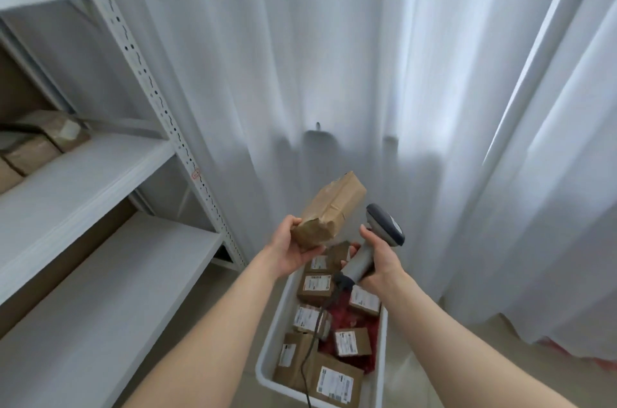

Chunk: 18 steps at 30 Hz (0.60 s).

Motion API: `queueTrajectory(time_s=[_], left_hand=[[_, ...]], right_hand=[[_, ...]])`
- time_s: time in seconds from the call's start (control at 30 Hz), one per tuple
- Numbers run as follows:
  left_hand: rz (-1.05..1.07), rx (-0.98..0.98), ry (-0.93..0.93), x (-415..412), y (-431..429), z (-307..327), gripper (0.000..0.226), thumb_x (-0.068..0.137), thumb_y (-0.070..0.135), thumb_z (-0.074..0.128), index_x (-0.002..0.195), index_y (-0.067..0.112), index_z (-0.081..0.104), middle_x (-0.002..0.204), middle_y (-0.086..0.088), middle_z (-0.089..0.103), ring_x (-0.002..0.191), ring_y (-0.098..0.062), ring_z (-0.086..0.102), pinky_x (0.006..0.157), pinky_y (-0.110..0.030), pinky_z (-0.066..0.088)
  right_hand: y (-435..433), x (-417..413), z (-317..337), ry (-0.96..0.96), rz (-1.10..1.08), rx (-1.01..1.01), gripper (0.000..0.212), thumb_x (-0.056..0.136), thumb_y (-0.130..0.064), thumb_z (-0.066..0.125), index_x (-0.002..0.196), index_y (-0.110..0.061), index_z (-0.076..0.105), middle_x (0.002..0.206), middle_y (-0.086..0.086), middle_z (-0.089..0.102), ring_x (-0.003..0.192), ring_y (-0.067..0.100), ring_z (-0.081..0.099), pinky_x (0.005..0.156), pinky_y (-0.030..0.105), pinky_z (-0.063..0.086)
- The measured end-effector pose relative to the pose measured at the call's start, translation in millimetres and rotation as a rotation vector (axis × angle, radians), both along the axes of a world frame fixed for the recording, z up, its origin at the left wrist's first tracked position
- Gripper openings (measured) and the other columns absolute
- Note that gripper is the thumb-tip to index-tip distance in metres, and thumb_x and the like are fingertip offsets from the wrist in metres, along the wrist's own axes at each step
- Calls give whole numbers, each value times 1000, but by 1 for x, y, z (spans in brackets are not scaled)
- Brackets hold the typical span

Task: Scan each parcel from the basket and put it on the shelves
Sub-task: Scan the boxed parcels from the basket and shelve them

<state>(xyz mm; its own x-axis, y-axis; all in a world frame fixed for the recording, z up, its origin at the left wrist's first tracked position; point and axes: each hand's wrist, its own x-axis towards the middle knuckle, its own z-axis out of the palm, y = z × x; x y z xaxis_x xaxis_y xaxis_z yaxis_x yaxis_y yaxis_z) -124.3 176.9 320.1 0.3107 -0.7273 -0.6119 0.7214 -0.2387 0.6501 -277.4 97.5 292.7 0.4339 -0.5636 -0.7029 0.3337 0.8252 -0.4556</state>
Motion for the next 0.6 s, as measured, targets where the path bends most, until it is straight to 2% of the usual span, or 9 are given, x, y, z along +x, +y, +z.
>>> queueTrajectory(time_s=[0.1, 0.17, 0.33, 0.43, 0.53, 0.6], left_hand=[[25, -56, 74, -31, 25, 27, 40, 96, 30, 35, 101, -2, 59, 87, -23, 64, 56, -22, 60, 51, -30, 57], [37, -85, 112, -51, 41, 42, 47, 97, 38, 33, 101, -2, 58, 82, -21, 64, 47, -19, 56, 48, -29, 55], [95, -156, 170, -93, 76, 73, 55, 97, 48, 36, 89, -2, 57, 71, -16, 57, 46, -19, 53, 45, -29, 54], [84, -145, 145, -107, 98, 89, 58, 96, 51, 38, 81, -2, 57, 68, -13, 54, 44, -18, 52, 44, -27, 54], [18, -112, 89, -114, 120, 103, 51, 94, 52, 38, 90, 3, 53, 66, -11, 54, 40, -14, 50, 47, -22, 54], [-28, -105, 83, -118, 132, 110, 47, 93, 50, 39, 97, 6, 53, 63, -10, 55, 38, -13, 49, 46, -20, 52]], right_hand=[[19, -20, 28, -65, 53, -49, 28, 77, -21, 80, 100, -16, 65, 80, 7, 68, 73, 20, 65, 69, 40, 54], [33, -35, 45, -104, 90, -84, 27, 78, -21, 79, 101, -17, 65, 91, 8, 68, 84, 22, 66, 67, 41, 52], [62, -70, 73, -183, 104, -115, 33, 79, -22, 78, 108, -18, 61, 107, 9, 66, 97, 24, 64, 67, 45, 49], [72, -88, 87, -189, 117, -143, 35, 77, -23, 79, 106, -18, 60, 112, 10, 64, 99, 25, 62, 69, 49, 48], [79, -103, 99, -217, 142, -158, 43, 68, -23, 83, 101, -17, 56, 114, 11, 62, 97, 25, 61, 72, 52, 49], [83, -108, 106, -250, 149, -154, 54, 59, -25, 86, 100, -16, 52, 114, 13, 60, 96, 28, 60, 80, 55, 49]])
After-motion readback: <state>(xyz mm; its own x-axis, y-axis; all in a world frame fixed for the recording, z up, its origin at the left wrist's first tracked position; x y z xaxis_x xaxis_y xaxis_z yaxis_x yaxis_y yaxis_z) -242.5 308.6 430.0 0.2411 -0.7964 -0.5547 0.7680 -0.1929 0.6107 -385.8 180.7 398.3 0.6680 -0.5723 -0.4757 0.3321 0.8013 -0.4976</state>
